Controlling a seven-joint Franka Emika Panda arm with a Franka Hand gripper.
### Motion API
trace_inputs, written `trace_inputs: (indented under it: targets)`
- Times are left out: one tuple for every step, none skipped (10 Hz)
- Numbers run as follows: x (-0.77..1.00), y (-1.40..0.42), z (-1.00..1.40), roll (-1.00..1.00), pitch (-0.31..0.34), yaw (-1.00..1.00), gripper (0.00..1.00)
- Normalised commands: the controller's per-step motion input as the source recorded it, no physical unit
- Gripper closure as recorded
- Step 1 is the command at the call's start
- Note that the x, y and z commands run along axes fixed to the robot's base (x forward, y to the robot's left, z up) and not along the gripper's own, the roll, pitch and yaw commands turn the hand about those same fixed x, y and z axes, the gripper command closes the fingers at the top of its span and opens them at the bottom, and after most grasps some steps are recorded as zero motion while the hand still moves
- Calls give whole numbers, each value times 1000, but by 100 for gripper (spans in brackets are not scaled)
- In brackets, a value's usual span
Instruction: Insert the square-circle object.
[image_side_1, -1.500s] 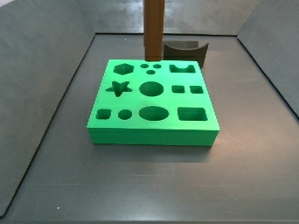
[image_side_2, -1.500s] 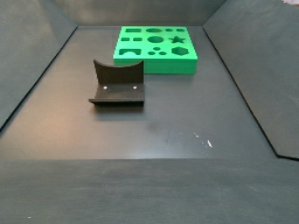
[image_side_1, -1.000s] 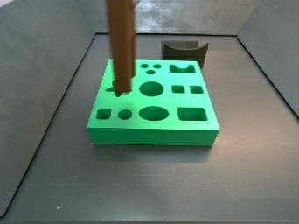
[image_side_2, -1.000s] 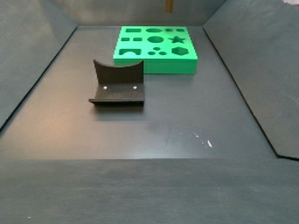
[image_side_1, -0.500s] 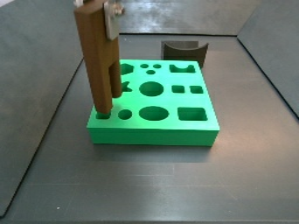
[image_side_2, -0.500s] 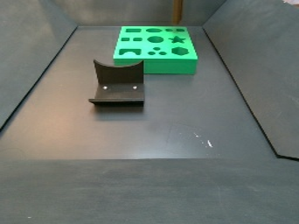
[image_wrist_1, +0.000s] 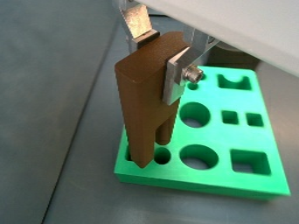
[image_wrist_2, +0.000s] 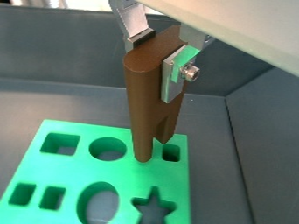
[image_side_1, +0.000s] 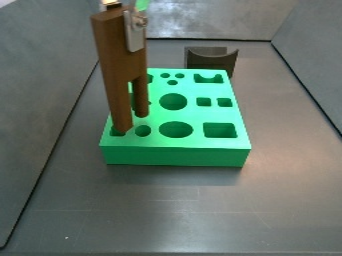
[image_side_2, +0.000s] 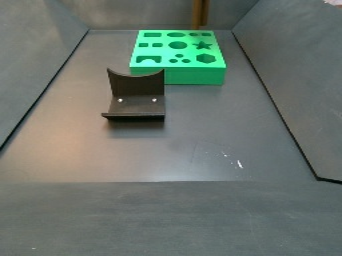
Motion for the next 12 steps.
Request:
trace_inputs:
  targets:
    - [143, -66, -223, -36, -1, -900, 100]
    - [0, -111, -294, 0, 0, -1000, 100]
    - [0, -54, -277, 23, 0, -1000, 100]
    - [0, -46, -269, 21, 0, -1000, 100]
    - [0, -60, -197, 4, 0, -1000, 100]
    - [0, -71, -77, 0, 0, -1000, 100]
    - [0, -86, -6, 0, 0, -1000, 100]
    - [0, -80, -17, 0, 0, -1000, 100]
    - [0, -9, 0, 31, 0, -1000, 100]
    - [0, 0, 0, 70, 0, -1000, 100]
    - [0, 0, 0, 149, 0, -986, 100]
    - [0, 0, -37, 203, 0, -926, 100]
